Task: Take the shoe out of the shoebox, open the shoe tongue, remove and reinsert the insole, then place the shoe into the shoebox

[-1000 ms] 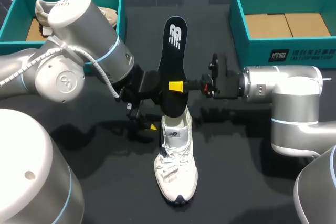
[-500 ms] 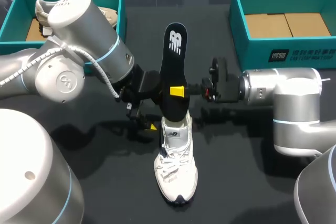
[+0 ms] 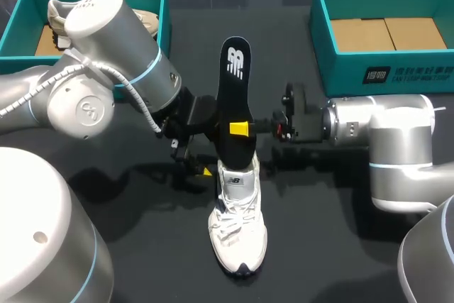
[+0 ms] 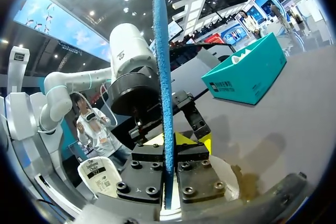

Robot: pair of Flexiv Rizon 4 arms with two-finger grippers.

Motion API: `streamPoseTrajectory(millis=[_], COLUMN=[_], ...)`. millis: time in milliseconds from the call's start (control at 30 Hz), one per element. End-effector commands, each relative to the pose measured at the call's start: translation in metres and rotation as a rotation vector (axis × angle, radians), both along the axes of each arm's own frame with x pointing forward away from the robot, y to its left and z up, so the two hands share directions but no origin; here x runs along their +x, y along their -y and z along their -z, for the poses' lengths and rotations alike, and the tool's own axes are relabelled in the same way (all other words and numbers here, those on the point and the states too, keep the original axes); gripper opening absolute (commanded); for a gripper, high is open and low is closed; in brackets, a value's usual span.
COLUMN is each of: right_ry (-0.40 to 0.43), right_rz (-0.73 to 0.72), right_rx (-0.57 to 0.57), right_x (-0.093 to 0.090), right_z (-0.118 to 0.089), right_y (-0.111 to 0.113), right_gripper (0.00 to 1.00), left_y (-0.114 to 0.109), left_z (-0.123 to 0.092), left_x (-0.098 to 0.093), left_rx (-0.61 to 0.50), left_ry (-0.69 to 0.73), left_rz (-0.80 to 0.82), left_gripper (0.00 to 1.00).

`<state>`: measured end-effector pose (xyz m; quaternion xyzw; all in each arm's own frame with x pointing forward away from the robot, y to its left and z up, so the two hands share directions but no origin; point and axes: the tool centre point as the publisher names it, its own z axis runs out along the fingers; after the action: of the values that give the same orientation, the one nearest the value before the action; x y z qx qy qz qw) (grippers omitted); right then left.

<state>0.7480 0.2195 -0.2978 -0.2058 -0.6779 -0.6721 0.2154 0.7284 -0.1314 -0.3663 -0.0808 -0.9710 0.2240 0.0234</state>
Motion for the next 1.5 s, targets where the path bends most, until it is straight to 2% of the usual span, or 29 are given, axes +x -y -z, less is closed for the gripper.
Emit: streamPoseTrajectory(millis=[33, 800, 1233, 1500], right_ry=[-0.009, -0.094, -0.185, -0.207], right_rz=[0.004, 0.06, 0.112, 0.125], right_rx=[-0.005, -0.034, -0.093, -0.097], right_x=[-0.005, -0.03, -0.044, -0.056], right_z=[0.006, 0.029, 0.047, 0.054], right_y=[-0.001, 0.002, 0.0, 0.0], right_gripper=[0.0, 0.0, 0.0, 0.0], left_y=[0.001, 0.001, 0.001, 0.001], left_z=[0.001, 0.001, 0.001, 0.001], left_x=[0.0, 0.0, 0.0, 0.0], left_rx=[0.0, 0.0, 0.0, 0.0], left_ry=[0.0, 0.0, 0.0, 0.0], left_rz=[0.001, 0.001, 0.001, 0.001], left_gripper=[1.0, 1.0, 1.0, 1.0])
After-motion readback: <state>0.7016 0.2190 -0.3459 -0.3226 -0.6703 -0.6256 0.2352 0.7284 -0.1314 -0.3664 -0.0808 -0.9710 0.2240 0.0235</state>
